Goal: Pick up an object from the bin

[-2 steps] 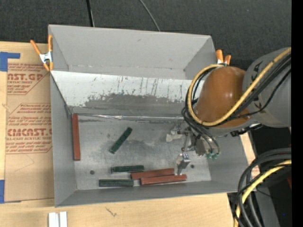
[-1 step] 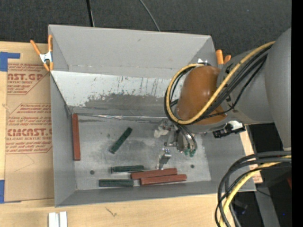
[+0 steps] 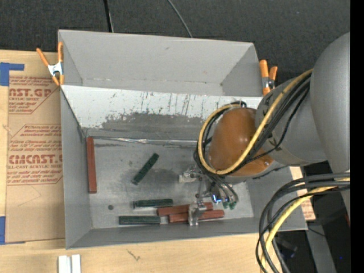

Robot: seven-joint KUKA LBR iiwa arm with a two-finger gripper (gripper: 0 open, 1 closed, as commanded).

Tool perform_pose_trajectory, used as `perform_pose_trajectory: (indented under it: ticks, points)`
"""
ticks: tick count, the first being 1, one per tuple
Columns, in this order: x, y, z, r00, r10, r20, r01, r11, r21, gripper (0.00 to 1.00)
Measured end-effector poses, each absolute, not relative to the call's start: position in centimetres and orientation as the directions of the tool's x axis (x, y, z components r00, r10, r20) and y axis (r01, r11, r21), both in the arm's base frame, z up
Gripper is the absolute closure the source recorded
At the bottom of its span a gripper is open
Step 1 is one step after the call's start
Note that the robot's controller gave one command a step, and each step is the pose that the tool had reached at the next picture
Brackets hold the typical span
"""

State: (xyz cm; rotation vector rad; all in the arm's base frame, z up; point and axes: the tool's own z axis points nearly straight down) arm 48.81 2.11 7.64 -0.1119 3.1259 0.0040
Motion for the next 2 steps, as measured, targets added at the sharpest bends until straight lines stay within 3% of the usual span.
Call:
perform_pose_trajectory:
  ticks: [1, 2]
  points:
    - [49.08, 2.08, 7.82, -0.997, -0.071, -0.025, -0.071, 0.997, 0.000, 1.00]
    - [49.08, 2.08, 7.82, -0.997, -0.071, -0.025, -0.071, 0.997, 0.000, 1.00]
